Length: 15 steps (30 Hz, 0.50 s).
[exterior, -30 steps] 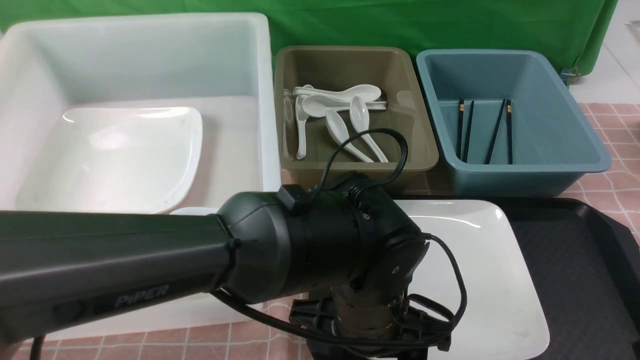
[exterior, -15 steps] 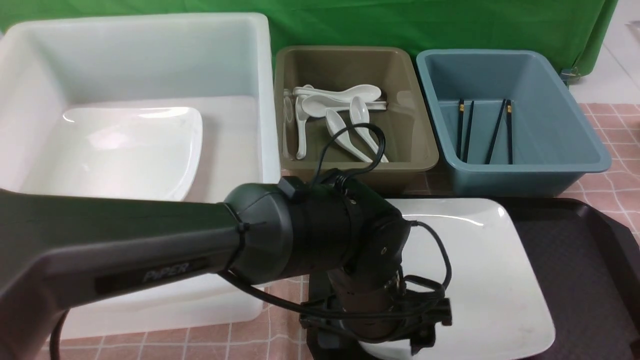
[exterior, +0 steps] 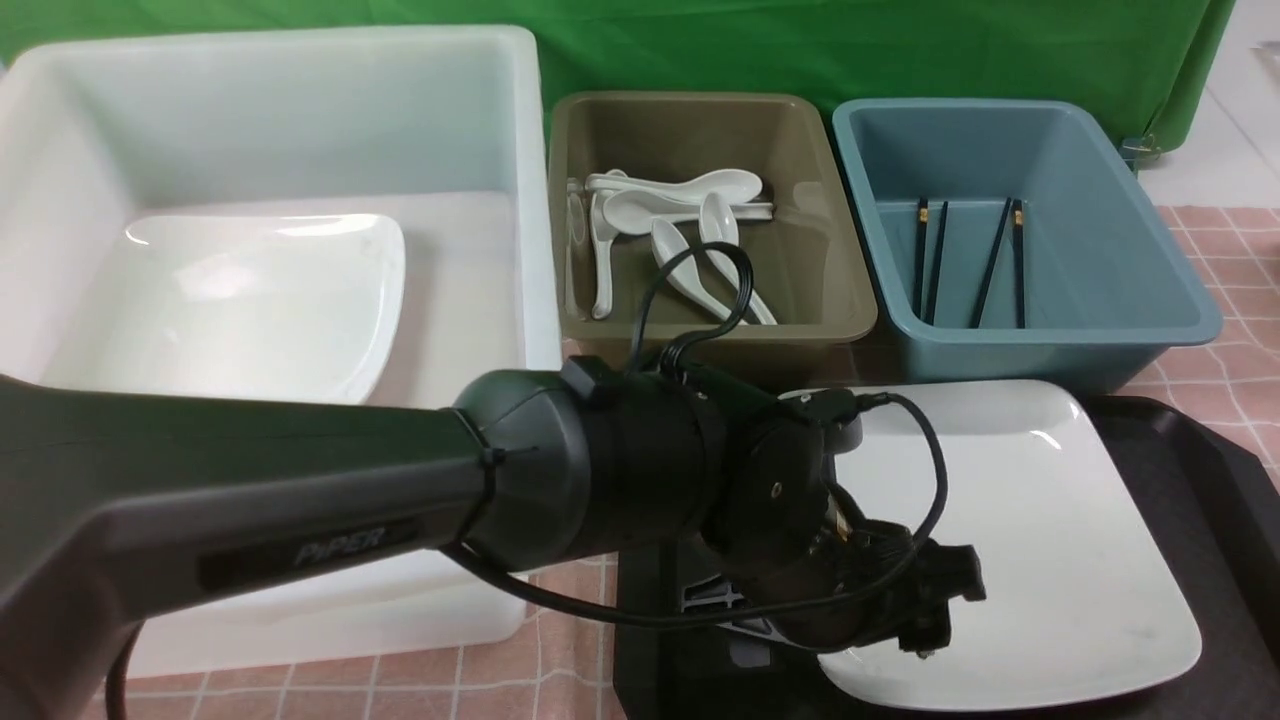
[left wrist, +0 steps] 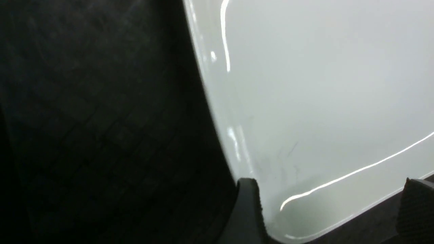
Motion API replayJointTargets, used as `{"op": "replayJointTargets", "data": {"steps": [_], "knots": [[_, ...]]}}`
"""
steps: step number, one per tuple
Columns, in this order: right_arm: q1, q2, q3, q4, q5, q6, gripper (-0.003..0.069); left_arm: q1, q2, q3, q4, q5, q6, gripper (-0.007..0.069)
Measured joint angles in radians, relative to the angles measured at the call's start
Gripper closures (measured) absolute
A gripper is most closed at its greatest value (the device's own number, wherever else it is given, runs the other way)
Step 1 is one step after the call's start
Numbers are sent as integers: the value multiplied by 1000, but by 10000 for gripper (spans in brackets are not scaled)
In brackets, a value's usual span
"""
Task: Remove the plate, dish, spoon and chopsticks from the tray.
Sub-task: Use the left arm to grab a plate from the dinner plate
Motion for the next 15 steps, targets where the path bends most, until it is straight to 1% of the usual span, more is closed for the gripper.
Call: {"op": "replayJointTargets", "data": {"steps": [4,10,13,15], "knots": [[0,-4,0,0,-1,-1,629,-16,0,21,0,-7,-37,105],[0,-4,0,0,-3,-2,629,-12,-1,30,23,76,-58,105],[0,-4,0,0,-3,-2,629,-11,2,30,23,57,-73,105],[0,-4,0,0,-3,-2,629,-11,20,30,6,-1,-120,105]]}}
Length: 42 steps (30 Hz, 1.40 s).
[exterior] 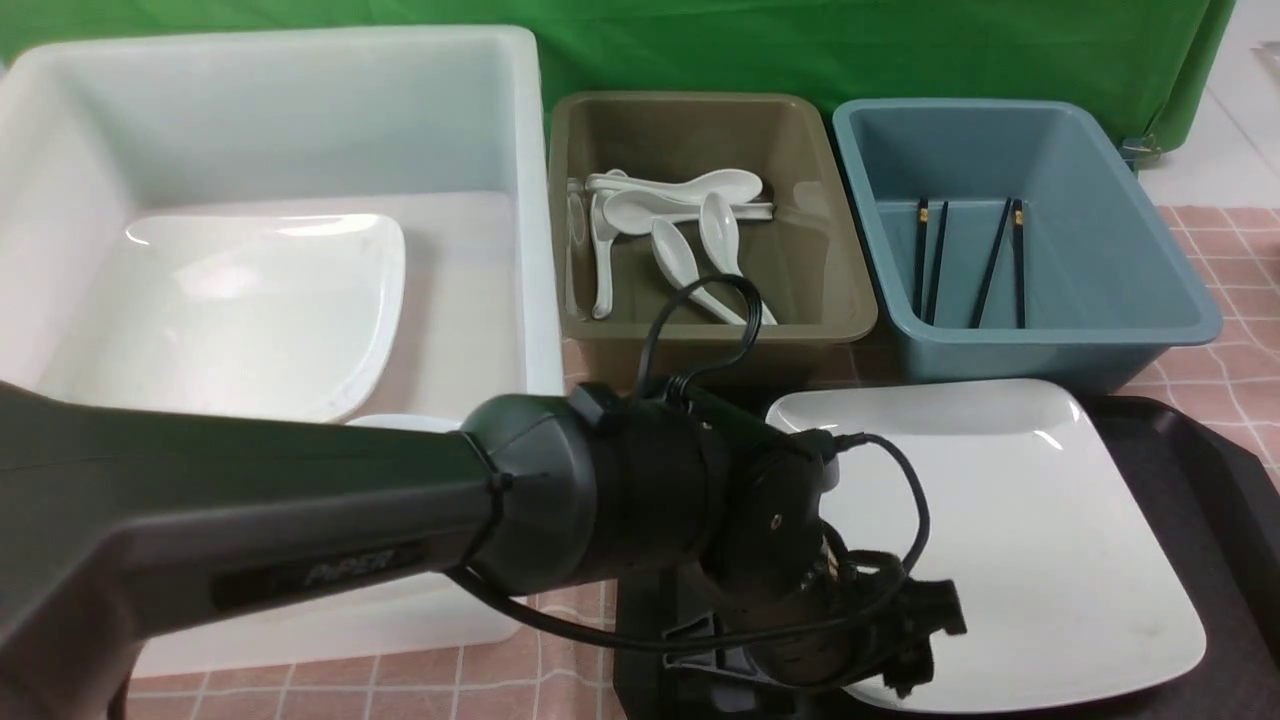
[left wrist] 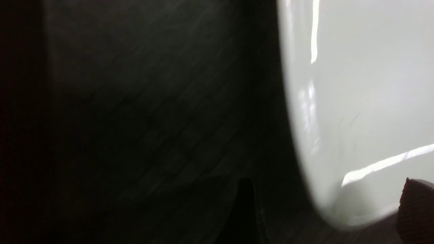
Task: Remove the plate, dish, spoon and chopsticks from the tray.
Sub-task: Use the left arm to grab a plate from the dinner plate
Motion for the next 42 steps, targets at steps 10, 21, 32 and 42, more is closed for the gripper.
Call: {"op": "replayJointTargets", "data": {"steps": [10,21,32,42], "knots": [[0,0,1,4,-1,-1,629,0,64,0,-202,-208,-54,106],[0,0,1,8,-1,-1,629,0,93,0,-251,-317,-55,211],[0,0,1,8,-1,-1,629,0,119,0,-278,-328,-52,503],[0,-2,1,9,-32,2,629,0,76,2,-376,-331,112,580]]}}
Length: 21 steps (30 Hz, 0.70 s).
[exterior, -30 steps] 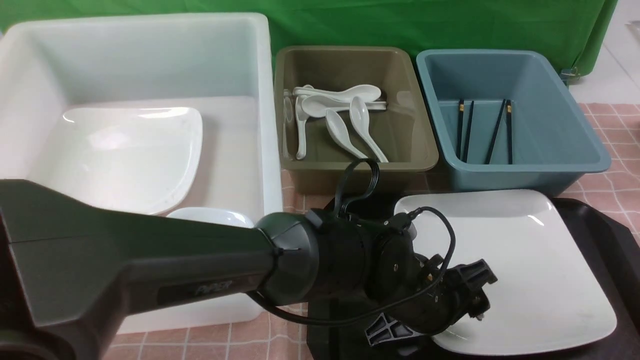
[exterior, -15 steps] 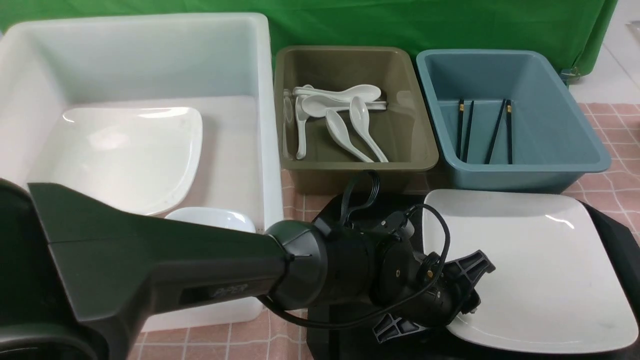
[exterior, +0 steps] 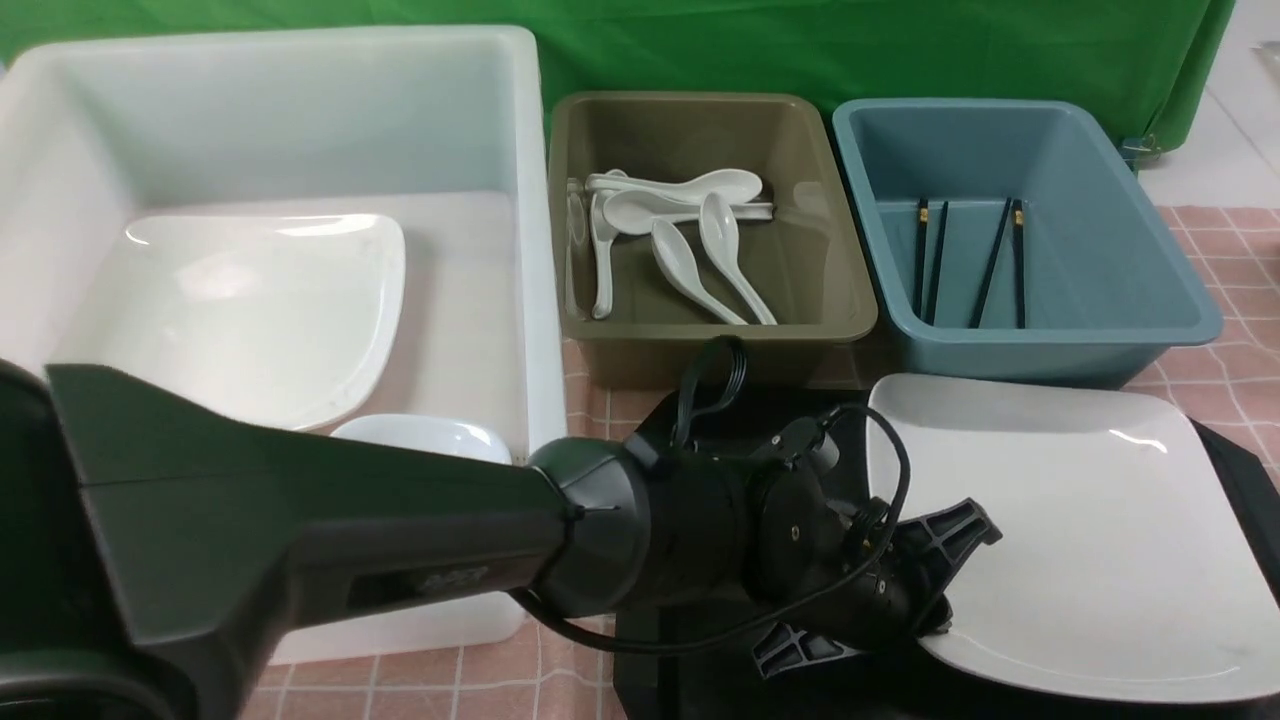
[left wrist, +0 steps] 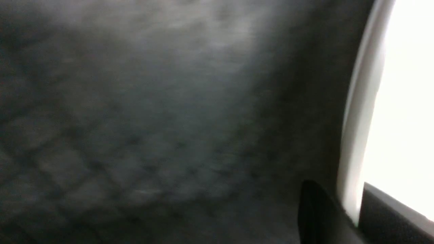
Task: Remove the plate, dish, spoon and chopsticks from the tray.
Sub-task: Use the left arm to grab a plate from the dinner plate
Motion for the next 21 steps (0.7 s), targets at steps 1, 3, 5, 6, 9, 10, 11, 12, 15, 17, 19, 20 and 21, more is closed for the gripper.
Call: {"op": "replayJointTargets", "data": {"steps": [1,3,5,6,9,10,11,12,15,17,19,20,21], "knots": [[0,-2,0,0,-2,0,629,0,-3,1,1,0,2,581],[0,-19,0,0,-19,0,629,0,-43,3,36,-2,12,593],[0,-34,1,0,-29,0,629,0,-67,5,56,-1,13,594],[0,-47,1,0,-34,0,629,0,-86,8,77,5,14,594],[0,-70,1,1,-41,-2,629,0,-118,8,106,6,17,595],[0,-70,1,1,-41,-3,629,0,-120,8,109,6,17,595],[0,-78,1,1,-46,-4,629,0,-129,8,118,6,19,595],[0,-88,1,1,-53,-7,629,0,-148,8,137,6,21,595],[0,-100,1,1,-58,-15,629,2,-180,8,168,6,26,595],[0,-103,1,1,-58,-19,629,5,-199,8,175,7,26,595],[0,-109,1,0,-58,-25,629,22,-238,8,180,14,26,595],[0,-109,1,0,-58,-25,629,33,-256,8,184,20,27,595],[0,-109,1,0,-59,-26,629,44,-275,8,191,27,28,595]]}}
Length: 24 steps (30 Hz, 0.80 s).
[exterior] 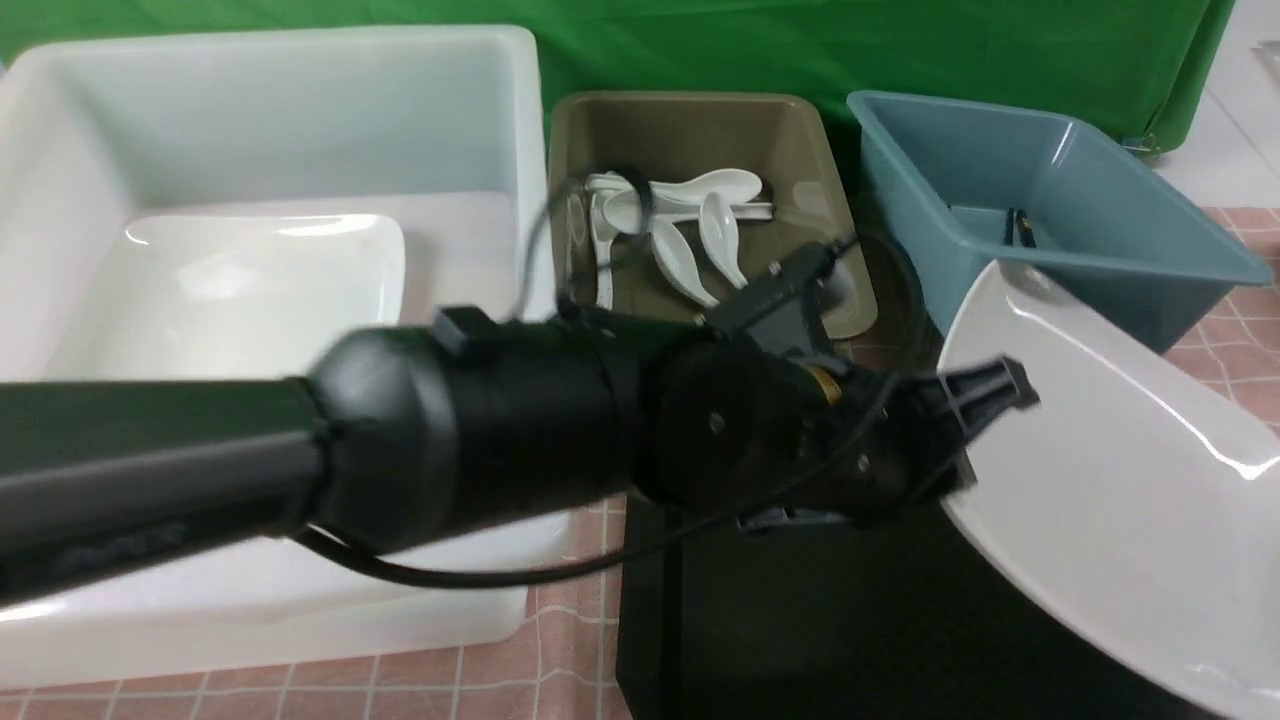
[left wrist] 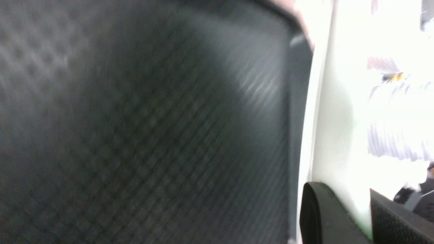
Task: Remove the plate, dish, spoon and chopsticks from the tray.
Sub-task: Use the left arm to grab a plate from the dinner plate, then use the left arm to put the plate into the large storage box on the left
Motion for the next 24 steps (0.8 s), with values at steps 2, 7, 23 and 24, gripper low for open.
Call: {"op": "replayJointTargets", "data": {"steps": [2,7,23,24], "knots": [[0,0,0,0,-5,0,629,26,-41,0,9,33,0,595],[0,0,0,0,-9,-2,629,65,-98,0,43,128,-1,595],[0,-9,0,-2,-13,-5,626,68,-79,0,154,416,0,599],[0,-9,0,-2,-13,-5,625,68,-79,0,154,419,6,599]]}}
